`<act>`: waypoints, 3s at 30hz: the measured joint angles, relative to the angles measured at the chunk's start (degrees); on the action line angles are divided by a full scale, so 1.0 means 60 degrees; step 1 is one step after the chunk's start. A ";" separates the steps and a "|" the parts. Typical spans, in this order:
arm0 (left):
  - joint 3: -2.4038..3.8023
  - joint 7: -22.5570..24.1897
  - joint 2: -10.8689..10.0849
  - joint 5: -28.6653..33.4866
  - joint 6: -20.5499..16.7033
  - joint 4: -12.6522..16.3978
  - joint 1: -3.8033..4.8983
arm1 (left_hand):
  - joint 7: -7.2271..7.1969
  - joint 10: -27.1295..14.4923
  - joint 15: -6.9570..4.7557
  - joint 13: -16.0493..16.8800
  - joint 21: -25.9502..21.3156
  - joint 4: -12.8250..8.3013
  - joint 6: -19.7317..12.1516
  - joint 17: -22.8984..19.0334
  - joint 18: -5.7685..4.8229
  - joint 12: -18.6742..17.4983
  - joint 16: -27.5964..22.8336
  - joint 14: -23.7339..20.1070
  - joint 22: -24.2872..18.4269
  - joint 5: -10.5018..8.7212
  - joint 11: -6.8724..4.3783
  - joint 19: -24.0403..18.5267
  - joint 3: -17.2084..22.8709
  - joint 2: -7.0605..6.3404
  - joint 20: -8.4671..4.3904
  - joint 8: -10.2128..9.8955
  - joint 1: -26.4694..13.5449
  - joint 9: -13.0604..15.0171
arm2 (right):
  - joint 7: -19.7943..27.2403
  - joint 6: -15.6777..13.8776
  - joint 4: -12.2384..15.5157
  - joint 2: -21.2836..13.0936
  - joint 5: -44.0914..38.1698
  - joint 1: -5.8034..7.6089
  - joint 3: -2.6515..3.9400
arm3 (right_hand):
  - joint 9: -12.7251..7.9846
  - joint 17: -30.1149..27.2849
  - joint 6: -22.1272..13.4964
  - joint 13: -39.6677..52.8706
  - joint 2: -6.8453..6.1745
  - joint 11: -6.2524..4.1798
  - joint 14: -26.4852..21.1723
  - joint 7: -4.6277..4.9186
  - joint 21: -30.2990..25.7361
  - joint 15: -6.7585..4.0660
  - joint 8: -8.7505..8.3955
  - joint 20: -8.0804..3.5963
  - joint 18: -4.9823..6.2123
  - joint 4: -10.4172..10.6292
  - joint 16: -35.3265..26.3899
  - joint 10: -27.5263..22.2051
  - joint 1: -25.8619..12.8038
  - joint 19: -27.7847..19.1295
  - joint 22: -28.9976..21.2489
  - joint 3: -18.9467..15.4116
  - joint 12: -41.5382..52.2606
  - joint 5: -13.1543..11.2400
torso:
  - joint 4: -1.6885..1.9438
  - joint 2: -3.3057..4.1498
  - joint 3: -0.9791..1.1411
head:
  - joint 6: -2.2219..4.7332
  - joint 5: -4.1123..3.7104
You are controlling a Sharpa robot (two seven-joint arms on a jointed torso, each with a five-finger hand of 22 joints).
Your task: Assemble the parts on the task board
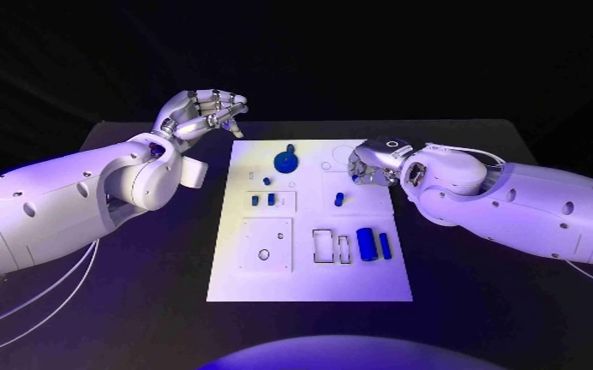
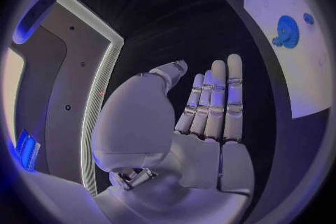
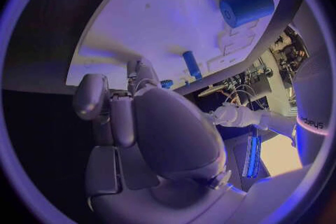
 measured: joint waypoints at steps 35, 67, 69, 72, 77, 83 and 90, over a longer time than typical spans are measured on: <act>-0.0002 -0.0280 -0.0005 0.0005 0.0155 -0.0040 0.0000 | -0.0034 -0.0190 0.0000 -0.0039 -0.0156 0.0212 -0.0240 0.0008 0.0000 0.0000 0.0000 -0.0001 -0.0124 0.0000 0.0049 0.0033 -0.0105 0.0051 0.0034 0.0000 -0.0049 -0.0061 | -0.0091 -0.0681 0.0300 -0.0243 0.0521 0.0064 -0.0025 | 0.0705 -0.0128 0.0049 0.0444 -0.2307 -0.0033 0.0065 -0.0295 -0.0056 -0.0069 0.0476 -0.0034 0.0017 -0.1783 0.0149 0.0369 -0.3392 0.0033 0.0147 0.6562 -0.0238 -0.0121 | -0.0005 0.0003 -0.0005 | 0.0006 0.0004; -0.0001 -0.0326 0.0111 -0.0031 0.0335 -0.0299 -0.0002 | -0.0033 -0.0292 0.0000 -0.0047 -0.0192 0.0211 -0.0306 0.0028 0.0000 -0.0035 0.0000 -0.0001 -0.0169 0.0000 0.0083 0.0032 -0.0105 0.0051 0.0033 -0.0001 -0.0049 -0.0077 | 0.0073 -0.0833 0.2227 0.0444 0.1361 0.0251 0.0035 | 0.1007 -0.0135 -0.0013 0.0472 -0.2366 -0.0022 0.0065 -0.0296 -0.0093 -0.0069 0.0513 -0.0034 0.0022 -0.1891 0.0149 0.0374 -0.3484 0.0032 0.0143 0.6662 -0.0240 -0.0178 | -0.0005 -0.0031 -0.0017 | -0.0035 0.0426; -0.0001 -0.0331 0.0133 -0.0031 0.0347 -0.0313 -0.0002 | -0.0033 -0.0292 0.0000 -0.0047 -0.0192 0.0211 -0.0306 0.0028 -0.0001 -0.0034 0.0000 -0.0001 -0.0169 0.0000 0.0083 0.0032 -0.0105 0.0050 0.0033 -0.0001 -0.0049 -0.0078 | 0.0122 -0.0833 0.2220 0.0642 0.1331 0.0109 0.0018 | 0.1063 -0.0135 -0.0014 0.0472 -0.2344 -0.0022 0.0065 -0.0295 -0.0093 -0.0069 0.0510 -0.0034 0.0022 -0.1918 0.0149 0.0374 -0.3507 0.0032 0.0142 0.6689 -0.0241 -0.0194 | -0.0010 -0.0031 -0.0017 | -0.0067 0.0504; -0.0002 -0.0344 0.0166 -0.0032 0.0373 -0.0330 -0.0002 | -0.0062 -0.0357 0.0000 -0.0054 -0.0230 0.0211 -0.0334 0.0028 -0.0001 -0.0034 0.0000 -0.0001 -0.0179 0.0000 0.0080 0.0032 -0.0105 0.0050 0.0033 -0.0001 -0.0049 -0.0077 | 0.0196 -0.0837 0.2145 0.0903 0.1264 -0.0112 -0.0006 | 0.1120 -0.0135 -0.0014 0.0503 -0.2355 -0.0021 0.0066 -0.0294 -0.0093 -0.0069 0.0503 -0.0033 0.0022 -0.1958 0.0149 0.0374 -0.3569 0.0032 0.0142 0.6727 -0.0256 -0.0208 | -0.0010 -0.0027 -0.0013 | -0.0126 0.0636; -0.0002 -0.0371 0.0226 -0.0032 0.0424 -0.0359 -0.0003 | -0.0069 -0.0359 0.0035 -0.0055 -0.0230 0.0211 -0.0342 0.0037 0.0000 -0.0034 0.0000 -0.0036 -0.0188 0.0000 0.0082 0.0049 -0.0105 0.0050 0.0050 -0.0001 -0.0049 -0.0083 | 0.0296 -0.0849 0.2006 0.1242 0.1137 -0.0469 -0.0044 | 0.1132 -0.0153 -0.0014 0.0503 -0.2355 -0.0020 0.0066 -0.0294 -0.0093 -0.0069 0.0490 -0.0033 0.0023 -0.1983 0.0149 0.0374 -0.3570 0.0032 0.0150 0.6702 -0.0257 -0.0212 | -0.0005 -0.0011 -0.0011 | -0.0199 0.0830; -0.0002 -0.0401 0.0274 -0.0032 0.0494 -0.0373 -0.0003 | -0.0045 -0.0395 0.0035 -0.0054 -0.0268 0.0227 -0.0365 0.0036 0.0001 -0.0034 0.0000 -0.0036 -0.0201 0.0000 0.0118 0.0066 -0.0120 0.0051 0.0068 -0.0001 -0.0049 -0.0086 | 0.0359 -0.0852 0.1875 0.1457 0.1007 -0.0703 -0.0070 | 0.1325 -0.0153 -0.0017 0.0503 -0.2369 -0.0009 0.0066 -0.0292 -0.0093 -0.0069 0.0511 -0.0034 0.0022 -0.2023 0.0149 0.0383 -0.3582 0.0032 0.0150 0.6741 -0.0257 -0.0214 | -0.0002 -0.0002 0.0005 | -0.0291 0.0963; -0.0002 -0.0426 0.0289 -0.0032 0.0551 -0.0383 -0.0003 | -0.0035 -0.0393 0.0035 -0.0054 -0.0268 0.0238 -0.0376 0.0036 0.0001 -0.0034 0.0000 -0.0036 -0.0201 0.0000 0.0116 0.0066 -0.0133 0.0051 0.0067 -0.0001 -0.0049 -0.0086 | 0.0369 -0.0844 0.1704 0.1600 0.0874 -0.0828 -0.0091 | 0.1327 -0.0153 -0.0030 0.0503 -0.2381 0.0005 0.0066 -0.0279 -0.0131 -0.0069 0.0514 -0.0033 0.0022 -0.2023 0.0149 0.0370 -0.3594 0.0032 0.0149 0.6741 -0.0257 -0.0218 | -0.0015 -0.0008 0.0002 | -0.0380 0.1065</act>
